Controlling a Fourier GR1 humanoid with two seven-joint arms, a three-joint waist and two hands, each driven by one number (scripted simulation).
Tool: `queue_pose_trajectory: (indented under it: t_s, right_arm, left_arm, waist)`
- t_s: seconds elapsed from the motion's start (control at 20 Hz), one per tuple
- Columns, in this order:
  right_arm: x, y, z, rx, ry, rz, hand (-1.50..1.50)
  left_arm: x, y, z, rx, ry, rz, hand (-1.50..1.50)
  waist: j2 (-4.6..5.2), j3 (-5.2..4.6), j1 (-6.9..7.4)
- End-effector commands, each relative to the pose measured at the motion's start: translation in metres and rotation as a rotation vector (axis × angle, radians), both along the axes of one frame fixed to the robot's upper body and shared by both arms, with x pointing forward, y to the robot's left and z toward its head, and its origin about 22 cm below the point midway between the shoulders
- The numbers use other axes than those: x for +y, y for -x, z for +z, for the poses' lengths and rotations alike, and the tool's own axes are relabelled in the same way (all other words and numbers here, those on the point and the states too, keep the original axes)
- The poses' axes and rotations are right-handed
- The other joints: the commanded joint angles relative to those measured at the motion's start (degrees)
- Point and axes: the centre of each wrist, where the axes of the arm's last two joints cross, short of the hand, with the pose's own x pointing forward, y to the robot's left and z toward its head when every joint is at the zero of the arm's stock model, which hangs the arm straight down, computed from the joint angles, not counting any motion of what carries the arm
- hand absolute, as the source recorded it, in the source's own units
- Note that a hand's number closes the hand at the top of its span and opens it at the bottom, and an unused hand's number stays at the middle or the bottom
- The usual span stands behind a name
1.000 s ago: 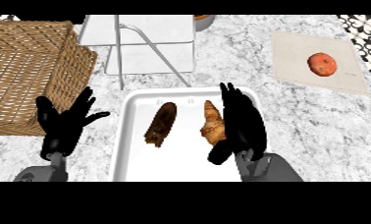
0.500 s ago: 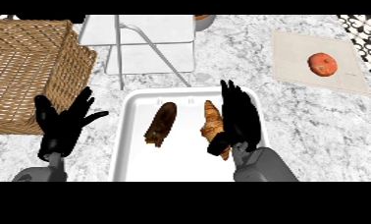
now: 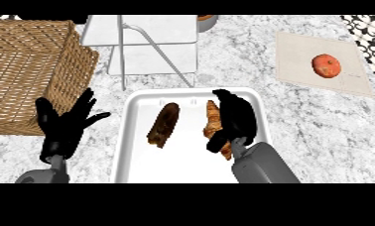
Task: Pick the croissant from the tray and place it in the tiered shelf
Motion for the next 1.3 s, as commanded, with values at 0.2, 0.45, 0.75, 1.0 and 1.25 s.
queue_pose_trajectory:
  t_s: [0.2, 0.45, 0.75, 1.0, 1.25]
  right_arm:
    - [0.014, 0.018, -0.021, 0.053, 0.006, 0.180, 1.50]
    - [0.023, 0.024, -0.001, -0.022, -0.044, 0.228, 1.50]
    - [0.071, 0.053, 0.036, -0.129, -0.115, 0.270, 1.50]
    - [0.102, 0.073, 0.048, -0.121, -0.226, 0.248, 1.50]
    - [0.123, 0.072, 0.114, -0.355, -0.278, 0.235, 1.50]
  left_arm:
    - [0.000, 0.004, -0.015, 0.044, 0.008, -0.001, 0.00]
    - [0.013, -0.013, -0.001, 0.035, -0.024, 0.010, 0.00]
    - [-0.003, 0.000, -0.009, 0.050, 0.011, -0.012, 0.00]
    - [-0.015, -0.011, -0.011, 0.026, -0.005, -0.089, 0.00]
    - [-0.007, -0.011, -0.009, 0.047, -0.009, -0.069, 0.00]
  waist:
    - [0.47, -0.15, -0.23]
    - [0.45, -0.15, -0.37]
    - [0.48, -0.13, 1.04]
    - [0.98, -0.20, 4.78]
    - [-0.07, -0.35, 4.79]
